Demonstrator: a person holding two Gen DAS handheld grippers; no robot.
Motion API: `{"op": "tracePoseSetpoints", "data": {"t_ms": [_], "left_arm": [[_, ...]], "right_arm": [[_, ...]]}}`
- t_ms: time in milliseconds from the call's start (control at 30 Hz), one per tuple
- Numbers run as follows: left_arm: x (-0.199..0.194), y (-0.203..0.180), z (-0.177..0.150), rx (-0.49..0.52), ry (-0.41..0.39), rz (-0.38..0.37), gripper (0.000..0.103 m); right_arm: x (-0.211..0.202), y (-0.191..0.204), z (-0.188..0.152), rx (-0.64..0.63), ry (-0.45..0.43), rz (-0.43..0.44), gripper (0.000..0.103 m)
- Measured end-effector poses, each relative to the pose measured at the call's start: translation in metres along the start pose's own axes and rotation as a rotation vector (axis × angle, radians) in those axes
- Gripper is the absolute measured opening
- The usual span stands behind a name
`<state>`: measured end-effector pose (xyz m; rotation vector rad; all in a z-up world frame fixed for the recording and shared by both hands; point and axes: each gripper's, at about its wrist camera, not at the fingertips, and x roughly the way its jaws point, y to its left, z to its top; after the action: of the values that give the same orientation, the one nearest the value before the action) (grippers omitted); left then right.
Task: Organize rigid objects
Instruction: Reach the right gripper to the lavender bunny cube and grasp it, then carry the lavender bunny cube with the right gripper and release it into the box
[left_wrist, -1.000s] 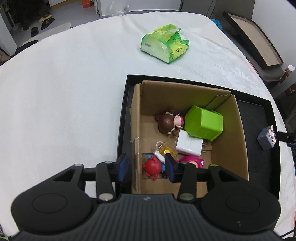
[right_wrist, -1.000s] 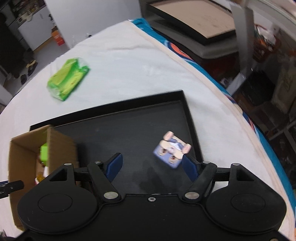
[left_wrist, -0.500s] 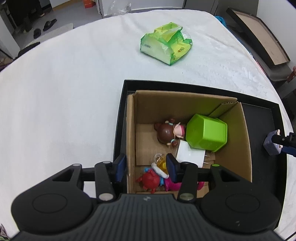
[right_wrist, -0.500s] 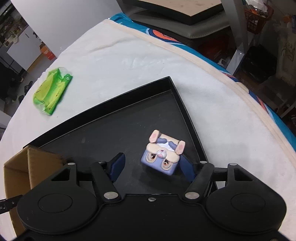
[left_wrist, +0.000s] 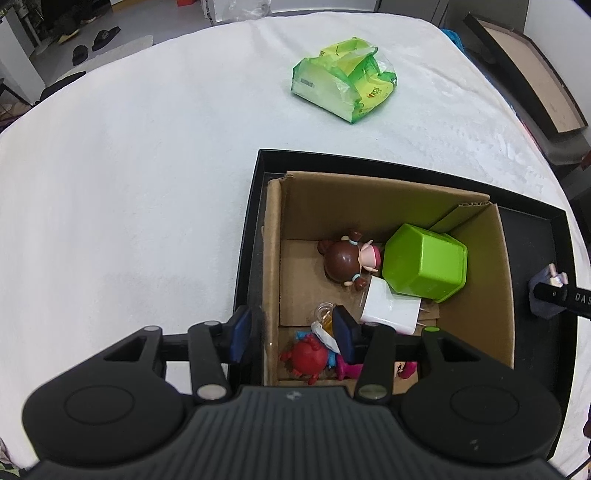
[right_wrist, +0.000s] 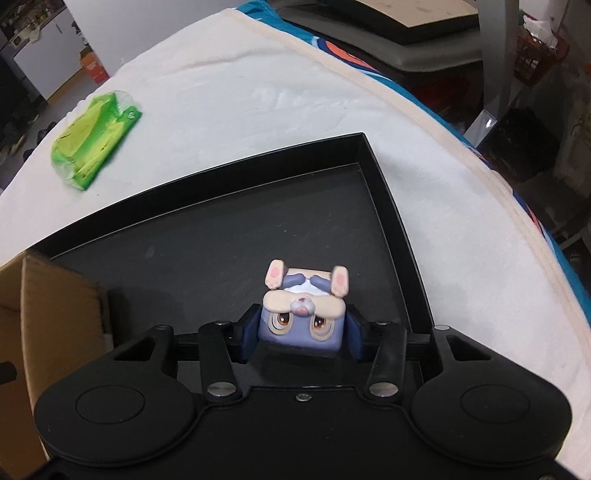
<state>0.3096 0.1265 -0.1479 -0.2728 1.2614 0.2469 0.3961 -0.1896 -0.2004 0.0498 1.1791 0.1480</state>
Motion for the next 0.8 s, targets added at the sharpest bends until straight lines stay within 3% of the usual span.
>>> {"op": "tracePoseSetpoints", "data": {"t_ms": [367, 800], "left_arm": [[-0.01, 0.008, -0.015, -0.011, -0.006, -0.026, 0.047], [-0.018, 0.025, -0.039, -0.06, 0.008, -0.097, 0.046]], "right_arm": [[-0.046, 0.024, -0.008, -0.054, -0.051, 0.044, 0.043], [-0.112, 0.082, -0.017, -0.118, -0.089, 0.135, 0.043]]}}
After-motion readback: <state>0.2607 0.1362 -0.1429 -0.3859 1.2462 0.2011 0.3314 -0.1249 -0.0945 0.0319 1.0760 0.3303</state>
